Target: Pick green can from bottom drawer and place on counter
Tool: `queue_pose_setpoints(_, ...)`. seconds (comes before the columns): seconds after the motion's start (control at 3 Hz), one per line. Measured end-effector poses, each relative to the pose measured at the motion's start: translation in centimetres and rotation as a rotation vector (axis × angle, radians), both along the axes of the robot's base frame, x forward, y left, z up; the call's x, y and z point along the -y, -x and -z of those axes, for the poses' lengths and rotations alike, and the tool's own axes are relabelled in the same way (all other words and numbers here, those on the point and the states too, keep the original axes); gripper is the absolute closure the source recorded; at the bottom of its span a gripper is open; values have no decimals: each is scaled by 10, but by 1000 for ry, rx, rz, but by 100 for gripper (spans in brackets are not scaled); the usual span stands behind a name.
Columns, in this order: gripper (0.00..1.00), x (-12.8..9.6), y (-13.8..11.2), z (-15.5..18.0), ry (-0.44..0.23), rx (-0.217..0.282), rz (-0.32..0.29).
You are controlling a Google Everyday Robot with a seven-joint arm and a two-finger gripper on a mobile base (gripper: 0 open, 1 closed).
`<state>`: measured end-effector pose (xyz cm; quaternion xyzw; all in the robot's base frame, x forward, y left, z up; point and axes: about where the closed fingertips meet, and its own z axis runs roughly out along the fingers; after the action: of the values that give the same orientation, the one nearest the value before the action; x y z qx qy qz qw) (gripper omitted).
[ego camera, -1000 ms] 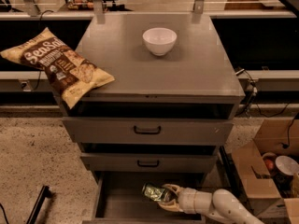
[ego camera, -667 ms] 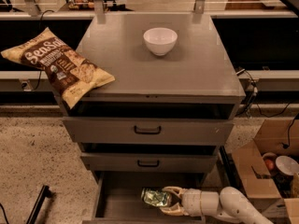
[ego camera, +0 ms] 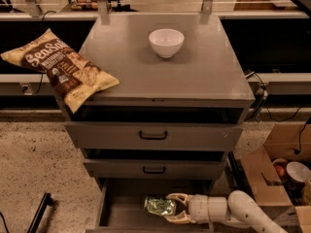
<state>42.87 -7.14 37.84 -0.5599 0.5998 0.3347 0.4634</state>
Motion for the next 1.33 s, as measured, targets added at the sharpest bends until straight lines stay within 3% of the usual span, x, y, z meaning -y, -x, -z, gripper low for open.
queue_pose_setpoints(0.33,100,-19,14,-63,-101,137,-173)
queue_pose_setpoints(0.67,100,-26,39,-124,-155,277,-319)
queue_pose_setpoints(1.0,100,-25,69,-189,-134,409,-371)
queue_pose_setpoints(1.33,100,-20,80,-261,-72,506,-343)
